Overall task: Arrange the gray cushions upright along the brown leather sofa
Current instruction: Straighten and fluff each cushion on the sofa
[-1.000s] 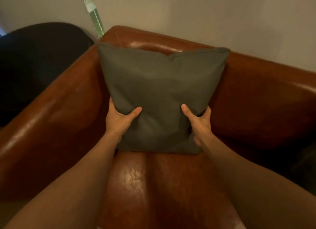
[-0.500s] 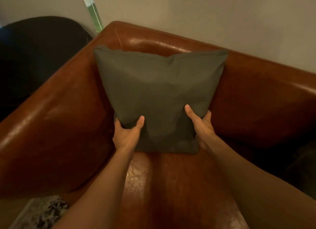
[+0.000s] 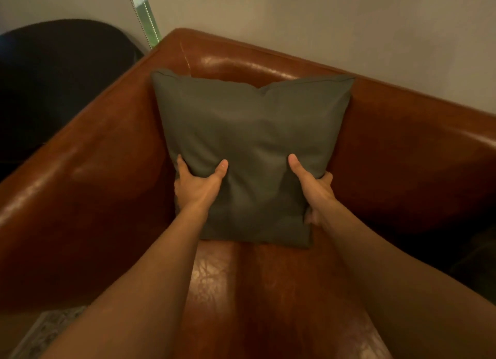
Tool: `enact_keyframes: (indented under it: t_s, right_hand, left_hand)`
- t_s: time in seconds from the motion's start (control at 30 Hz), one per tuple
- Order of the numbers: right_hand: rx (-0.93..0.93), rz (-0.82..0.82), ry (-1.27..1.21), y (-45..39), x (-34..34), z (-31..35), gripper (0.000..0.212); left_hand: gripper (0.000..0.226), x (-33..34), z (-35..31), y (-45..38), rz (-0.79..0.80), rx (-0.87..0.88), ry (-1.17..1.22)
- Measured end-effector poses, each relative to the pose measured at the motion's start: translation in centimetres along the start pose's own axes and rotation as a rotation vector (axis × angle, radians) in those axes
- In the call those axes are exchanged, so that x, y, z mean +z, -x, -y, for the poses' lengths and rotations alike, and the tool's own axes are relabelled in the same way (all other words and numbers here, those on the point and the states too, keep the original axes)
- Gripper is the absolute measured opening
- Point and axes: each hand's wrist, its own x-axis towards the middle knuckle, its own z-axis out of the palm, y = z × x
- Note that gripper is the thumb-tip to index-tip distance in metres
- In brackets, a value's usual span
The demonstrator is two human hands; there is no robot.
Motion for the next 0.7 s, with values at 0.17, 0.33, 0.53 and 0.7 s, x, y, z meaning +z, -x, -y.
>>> enact_keyframes:
  t_s: [0.17,0.33,0.53,0.7]
  right_hand:
    - [0.025,0.017,-0.011,0.0,-0.6,0.5,0.135]
    - [-0.057,-0.001,-0.069,0.4,-0.7,-1.4,0.140]
    - [-0.083,0.056,-0.035,0.1,-3.3,-2.6,0.112]
    - [-0.089,-0.005,0.012,1.4,-8.8,-4.0,0.086]
  left_hand:
    - [0.116,-0.5,-0.2,0.3,0.007,0.016,-0.005]
    - [0.109,0.6,1.5,4.0,-0.057,-0.044,0.110]
    - [0.106,1.9,2.4,5.2,-0.073,-0.009,0.095]
    - [0.085,3.3,2.2,10.3,-0.106,0.082,0.031]
